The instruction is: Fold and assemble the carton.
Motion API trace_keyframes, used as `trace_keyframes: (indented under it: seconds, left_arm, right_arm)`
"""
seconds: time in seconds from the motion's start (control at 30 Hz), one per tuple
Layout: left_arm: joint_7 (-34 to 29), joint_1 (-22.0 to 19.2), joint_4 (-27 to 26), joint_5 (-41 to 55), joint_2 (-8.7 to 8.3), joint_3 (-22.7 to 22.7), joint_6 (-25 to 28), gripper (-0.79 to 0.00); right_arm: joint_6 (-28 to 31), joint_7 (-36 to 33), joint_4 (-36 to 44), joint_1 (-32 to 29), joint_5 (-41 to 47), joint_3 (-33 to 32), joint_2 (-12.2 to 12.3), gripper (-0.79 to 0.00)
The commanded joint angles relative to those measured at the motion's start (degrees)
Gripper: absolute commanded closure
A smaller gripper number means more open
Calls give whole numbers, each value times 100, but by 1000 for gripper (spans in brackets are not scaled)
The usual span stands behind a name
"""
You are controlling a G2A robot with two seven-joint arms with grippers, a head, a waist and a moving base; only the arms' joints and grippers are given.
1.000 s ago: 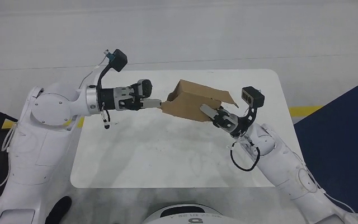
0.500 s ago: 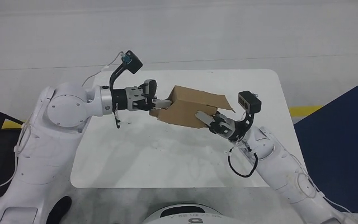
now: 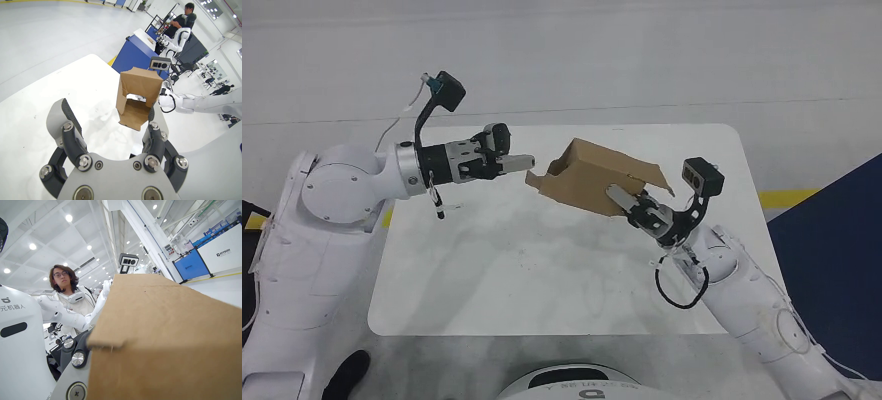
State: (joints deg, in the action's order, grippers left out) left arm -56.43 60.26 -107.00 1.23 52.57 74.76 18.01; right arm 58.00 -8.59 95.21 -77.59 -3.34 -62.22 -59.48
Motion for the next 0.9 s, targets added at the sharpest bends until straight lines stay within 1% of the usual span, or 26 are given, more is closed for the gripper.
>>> trace_keyframes:
  seconds: [0.0, 0.13, 0.17, 0.2, 0.3, 0.37, 0.47, 0.5, 0.57, 0.63, 0.73, 0.87]
  left_arm:
    - [-2, -4, 1, -10, 1, -8, -4, -785]
    - [-2, -4, 1, -10, 1, -8, -4, -785]
    - [-2, -4, 1, -10, 1, -8, -4, -785]
    - [128, 50, 21, 24, 4, 11, -16, -785]
    - [314, 232, 70, 225, -2, 131, 194, -785]
    - [343, 326, 95, 362, -11, 216, 384, -785]
    - [383, 412, 167, 672, -13, 289, 572, -785]
    - [348, 405, 223, 793, -12, 293, 612, -785]
    - [310, 354, 310, 895, -7, 269, 635, -785]
    - [300, 226, 463, 1011, 9, 199, 650, -785]
    - [266, 22, 638, 994, 27, 106, 615, -785]
    - [50, -416, 701, 522, 71, -261, 489, -785]
  right_arm:
    - [0, -2, 0, 0, 1, -1, 0, 0]
    - [-86, 96, 12, -39, 135, 10, -11, 0]
    - [-133, 218, -37, -53, 320, -1, -23, 0]
    - [-132, 289, -117, -62, 558, 31, -37, 0]
    - [0, 221, -347, 1, 1525, 206, -65, 0]
    - [0, -51, -436, 59, 2142, 316, -65, 0]
    - [0, -752, -510, 137, 3026, 462, -41, 0]
    - [0, -1075, -578, 162, 3335, 489, -24, 0]
    - [-7, -1462, -645, 189, 3653, 530, -5, 0]
    - [-70, -1952, -690, 224, 4070, 579, 15, 0]
    - [-196, -2408, -775, 258, 4366, 582, 34, 0]
    - [-219, -2466, -780, 263, 4391, 582, 36, 0]
